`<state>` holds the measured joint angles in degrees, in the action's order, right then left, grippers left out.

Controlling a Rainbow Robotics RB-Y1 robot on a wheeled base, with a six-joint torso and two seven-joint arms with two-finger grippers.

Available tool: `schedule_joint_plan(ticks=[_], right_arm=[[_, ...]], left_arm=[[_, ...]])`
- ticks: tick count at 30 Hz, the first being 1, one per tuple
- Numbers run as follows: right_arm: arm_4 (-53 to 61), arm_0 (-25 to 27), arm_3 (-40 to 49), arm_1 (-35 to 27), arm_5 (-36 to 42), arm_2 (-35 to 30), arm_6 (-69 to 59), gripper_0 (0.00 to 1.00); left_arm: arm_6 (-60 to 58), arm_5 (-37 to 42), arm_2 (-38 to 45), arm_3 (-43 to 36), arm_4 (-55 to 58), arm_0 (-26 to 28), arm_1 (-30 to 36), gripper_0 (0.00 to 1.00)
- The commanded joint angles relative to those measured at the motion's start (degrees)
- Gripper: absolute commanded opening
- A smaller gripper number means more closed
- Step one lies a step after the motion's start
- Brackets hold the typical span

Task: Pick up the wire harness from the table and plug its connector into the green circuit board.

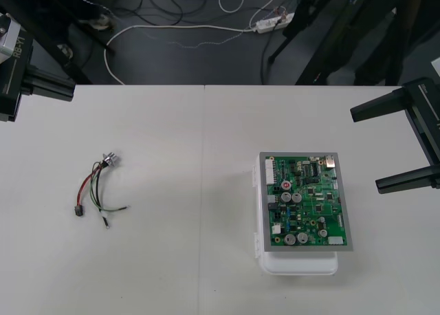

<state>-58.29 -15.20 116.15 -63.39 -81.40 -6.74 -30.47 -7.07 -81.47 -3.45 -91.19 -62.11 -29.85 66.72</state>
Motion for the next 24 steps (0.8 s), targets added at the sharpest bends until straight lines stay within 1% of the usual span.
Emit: schedule_joint_plan(ticks=[1, 24], right_arm=[[0.64, -1.23, 0.30, 0.29, 0.27, -1.87, -2.32, 1.00], [0.64, -1.23, 0.30, 0.29, 0.27, -1.87, -2.32, 1.00]], left_arm=[[1.71, -2.03, 1.52, -1.18, 0.94, 0.41, 2.28, 0.06], [1.71, -2.03, 1.52, -1.18, 0.94, 0.41, 2.28, 0.06]])
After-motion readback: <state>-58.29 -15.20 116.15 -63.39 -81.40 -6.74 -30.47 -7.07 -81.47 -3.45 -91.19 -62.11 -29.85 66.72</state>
